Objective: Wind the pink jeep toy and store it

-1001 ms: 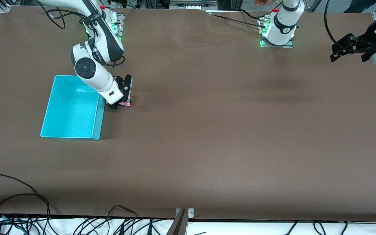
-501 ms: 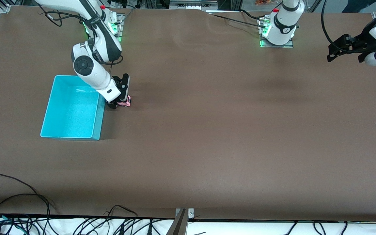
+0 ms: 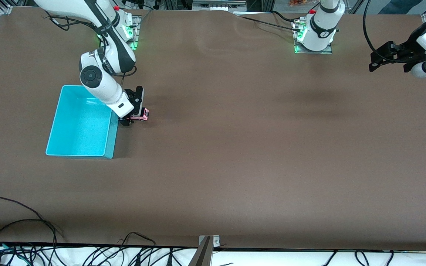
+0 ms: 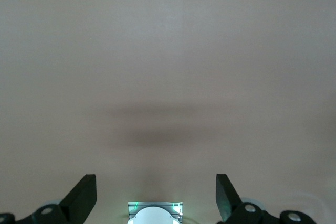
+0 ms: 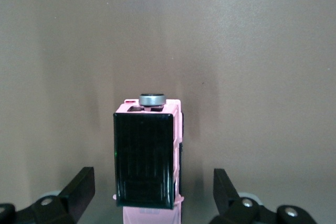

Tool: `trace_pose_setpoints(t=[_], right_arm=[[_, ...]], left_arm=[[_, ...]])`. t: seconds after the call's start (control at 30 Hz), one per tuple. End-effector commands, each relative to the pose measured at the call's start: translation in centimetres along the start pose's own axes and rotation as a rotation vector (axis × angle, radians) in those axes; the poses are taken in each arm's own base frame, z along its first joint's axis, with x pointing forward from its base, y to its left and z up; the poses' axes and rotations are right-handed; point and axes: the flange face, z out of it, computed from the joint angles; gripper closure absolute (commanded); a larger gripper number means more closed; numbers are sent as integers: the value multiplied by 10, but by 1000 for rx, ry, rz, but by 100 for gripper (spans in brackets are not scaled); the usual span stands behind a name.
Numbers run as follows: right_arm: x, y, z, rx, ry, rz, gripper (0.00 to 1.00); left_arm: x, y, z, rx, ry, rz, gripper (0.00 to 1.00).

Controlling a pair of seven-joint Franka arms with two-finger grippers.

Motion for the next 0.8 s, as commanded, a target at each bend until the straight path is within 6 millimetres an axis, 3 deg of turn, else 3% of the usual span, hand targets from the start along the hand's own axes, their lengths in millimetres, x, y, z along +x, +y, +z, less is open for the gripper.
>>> trace_pose_setpoints(t=[0.0,0.07,0.17,0.33,0.43,0.5,0.57,0.77], right_arm=[[0,-3,6,-21,2,-30,0],[0,-3,8,-19,3,-30,0],[0,-3,8,-19,2,-33,15],[0,-3,8,-19,3,-33,32],[0,-3,9,-18,2,-33,56],[1,-4,8,-15,1,-34,84],[2,-3,7,-15,1,-35,100],[6,2,-4,-39,7,-37,100]], left_arm=[[2,-5,-2,-27,-14,-8,0],[2,-5,-1,-27,-15,-8,0],[2,-5,-1,-27,-17,-8,0],[2,-4,1,-26,-20,-4,0],[3,-5,2,-26,-20,-4,0],[3,-5,4,-28,-19,-4,0],[3,-4,4,-28,-13,-4,0],[6,-9,8,-29,-2,55,0]])
